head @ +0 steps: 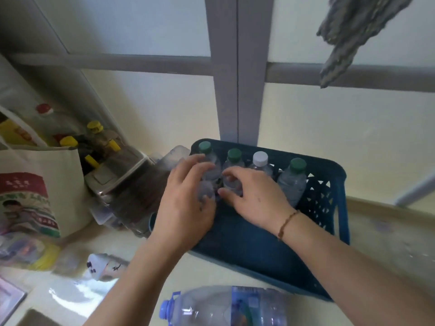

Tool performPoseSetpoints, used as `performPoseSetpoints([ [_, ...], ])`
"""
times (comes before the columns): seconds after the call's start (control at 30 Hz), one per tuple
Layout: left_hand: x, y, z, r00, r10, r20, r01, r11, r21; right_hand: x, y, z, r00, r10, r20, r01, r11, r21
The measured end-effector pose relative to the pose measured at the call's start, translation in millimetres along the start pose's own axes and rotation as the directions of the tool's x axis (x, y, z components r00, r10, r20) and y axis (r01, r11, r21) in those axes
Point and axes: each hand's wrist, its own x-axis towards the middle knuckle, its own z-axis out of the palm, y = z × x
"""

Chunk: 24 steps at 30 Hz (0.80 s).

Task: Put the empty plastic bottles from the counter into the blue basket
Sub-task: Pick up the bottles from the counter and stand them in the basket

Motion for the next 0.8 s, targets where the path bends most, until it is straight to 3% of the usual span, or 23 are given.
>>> performPoseSetpoints([
  [0.03, -14, 19, 1, 0.993, 0.065, -0.102, -0.075, 0.993, -0.087, -23, 6, -13, 0.999, -0.031, -0.009, 0.032, 0.999, 0.043],
  [0.13, -52, 81, 28, 0.924, 0.308, -0.224, -0.368, 0.877, -0.309, -105, 24, -46, 0.994, -0.068, -0.084, 0.079, 0.989, 0.127],
  [0.27, -78, 157, 97, 0.875, 0.436, -0.21, -0.479, 0.717, -0.506, -202, 66, -82, 0.95, 0.005, -0.313, 0.014, 0.998, 0.056],
  [0.37, -93, 225, 146, 0.826, 0.562, -0.055, -0.472, 0.634, -0.613, -275, 109, -113, 0.864, 0.191, -0.466, -0.165, 0.981, 0.097],
  [0.43, -103, 266, 177, 0.778, 0.625, 0.069, -0.45, 0.629, -0.634, -325, 135, -130, 0.797, 0.322, -0.51, -0.3, 0.945, 0.128],
  [0.6, -134, 341, 253, 0.625, 0.715, 0.313, -0.431, 0.651, -0.625, -434, 196, -153, 0.598, 0.651, -0.467, -0.611, 0.747, 0.26],
  [0.8, -167, 394, 322, 0.426, 0.743, 0.517, -0.52, 0.668, -0.532, -525, 259, -154, 0.341, 0.843, -0.416, -0.781, 0.5, 0.374],
])
